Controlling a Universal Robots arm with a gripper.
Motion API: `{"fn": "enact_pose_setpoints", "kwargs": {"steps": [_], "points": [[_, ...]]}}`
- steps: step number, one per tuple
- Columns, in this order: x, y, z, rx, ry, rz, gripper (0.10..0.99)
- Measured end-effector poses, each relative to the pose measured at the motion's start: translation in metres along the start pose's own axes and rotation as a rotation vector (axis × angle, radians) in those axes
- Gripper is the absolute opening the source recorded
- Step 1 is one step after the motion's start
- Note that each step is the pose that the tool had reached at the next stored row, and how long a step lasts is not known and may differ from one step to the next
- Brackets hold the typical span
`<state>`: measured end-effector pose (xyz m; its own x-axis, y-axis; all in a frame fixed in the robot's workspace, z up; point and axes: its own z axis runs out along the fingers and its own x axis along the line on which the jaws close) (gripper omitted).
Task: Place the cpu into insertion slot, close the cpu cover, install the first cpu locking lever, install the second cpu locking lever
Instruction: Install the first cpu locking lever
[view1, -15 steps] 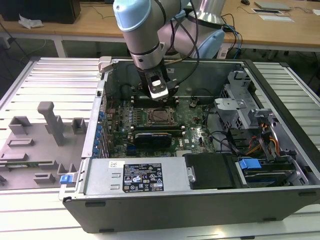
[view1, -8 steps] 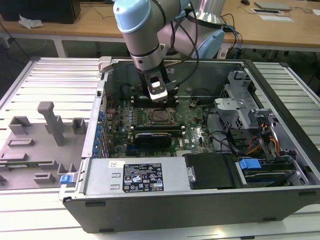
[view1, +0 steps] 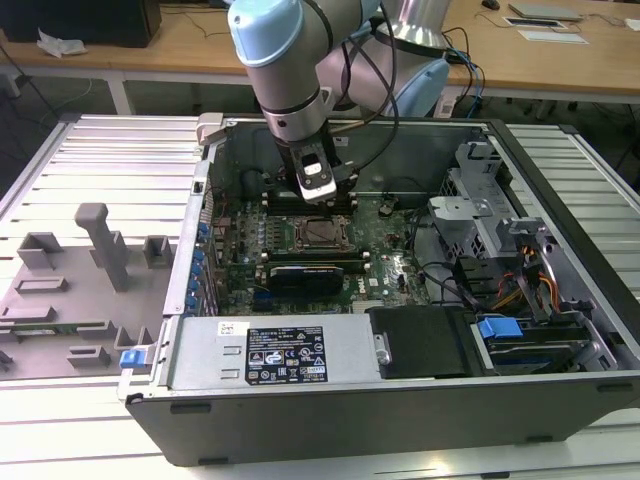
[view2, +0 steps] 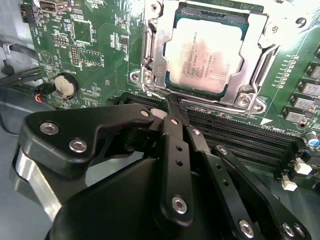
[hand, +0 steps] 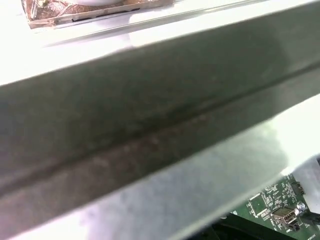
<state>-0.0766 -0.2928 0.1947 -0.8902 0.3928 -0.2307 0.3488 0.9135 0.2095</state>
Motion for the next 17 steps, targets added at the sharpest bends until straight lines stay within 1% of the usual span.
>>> {"fn": "enact_pose_setpoints", "kwargs": {"steps": [6, 8, 14, 15, 16, 17], "points": [[-0.0015, 0.0013, -0.0060, 0.001, -0.0002, 0.000, 0.106], [-0.0022, 0.0020, -0.0090, 0.002, -0.0006, -0.001, 0.106], [-0.0056, 0.0049, -0.0230, 0.008, -0.0031, -0.001, 0.106], [-0.0060, 0.0052, -0.0247, 0.008, -0.0031, -0.001, 0.106], [-0.0070, 0.0061, -0.0287, 0.008, -0.0032, 0.000, 0.106], [-0.0075, 0.0065, -0.0307, 0.008, -0.0033, 0.000, 0.106]]}}
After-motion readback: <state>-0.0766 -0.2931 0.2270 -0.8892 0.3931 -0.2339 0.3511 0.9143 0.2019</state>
